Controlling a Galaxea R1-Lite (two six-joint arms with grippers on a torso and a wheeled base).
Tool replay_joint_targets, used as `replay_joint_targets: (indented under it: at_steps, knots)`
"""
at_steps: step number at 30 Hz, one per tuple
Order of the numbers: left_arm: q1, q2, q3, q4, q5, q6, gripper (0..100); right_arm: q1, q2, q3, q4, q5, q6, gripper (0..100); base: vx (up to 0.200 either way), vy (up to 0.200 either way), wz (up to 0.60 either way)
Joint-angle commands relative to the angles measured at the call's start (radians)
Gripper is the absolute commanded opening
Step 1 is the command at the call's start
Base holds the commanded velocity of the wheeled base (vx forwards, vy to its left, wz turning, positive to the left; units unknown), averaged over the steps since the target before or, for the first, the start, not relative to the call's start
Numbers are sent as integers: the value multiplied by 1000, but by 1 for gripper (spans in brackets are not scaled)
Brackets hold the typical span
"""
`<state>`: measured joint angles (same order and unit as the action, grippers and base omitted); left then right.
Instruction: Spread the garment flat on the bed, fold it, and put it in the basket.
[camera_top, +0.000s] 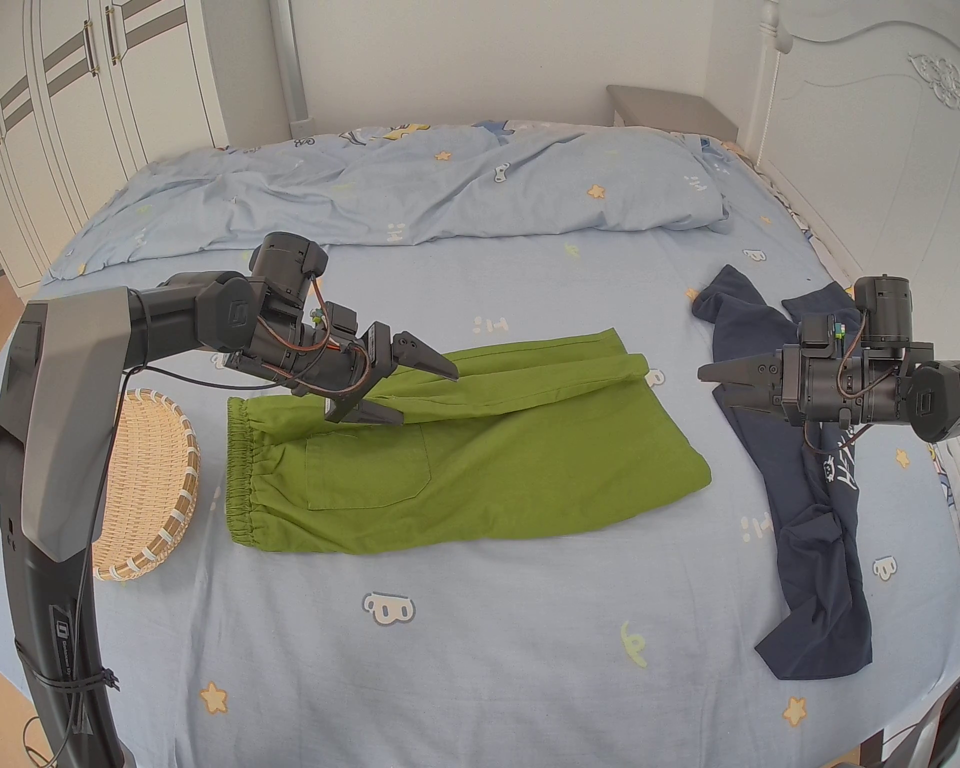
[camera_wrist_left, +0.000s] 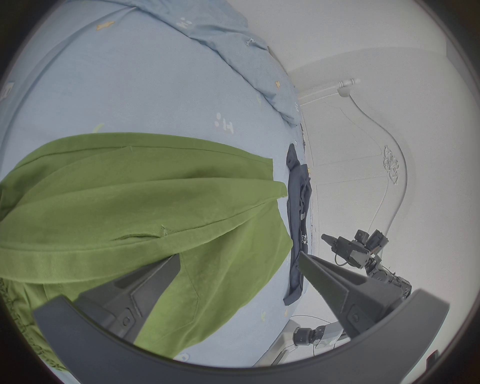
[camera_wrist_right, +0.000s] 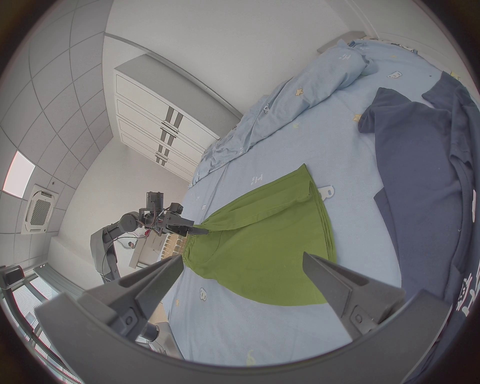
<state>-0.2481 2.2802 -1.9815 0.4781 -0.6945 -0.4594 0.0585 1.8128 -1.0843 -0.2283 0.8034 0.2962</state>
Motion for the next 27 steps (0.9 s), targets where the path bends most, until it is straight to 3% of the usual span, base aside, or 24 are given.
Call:
replay_joint_targets:
  at_steps: [1,13,18,21,23,24,27]
  knots:
    - [18,47,-19,-4,0,-25,100,1,-3,3,0,0,0,100,0,0,0]
    - [64,124,-19,-55,0,-143,100,0,-4,35,-74,-1,8,100,0,0,0]
    - [64,70,-19,-93,0,-117,100,0,-4,49,-88,2,1,100,0,0,0]
    - [55,-24,23,-210,1,-41,100,1,-4,63,-117,2,4,100,0,0,0]
    - [55,-38,62,-259,1,-35,100,1,-4,66,-126,2,6,100,0,0,0]
    - [55,-44,127,-363,4,-33,100,1,-4,69,-137,2,11,100,0,0,0]
    - [56,-33,185,-504,6,-41,100,0,-4,69,-141,0,11,100,0,0,0]
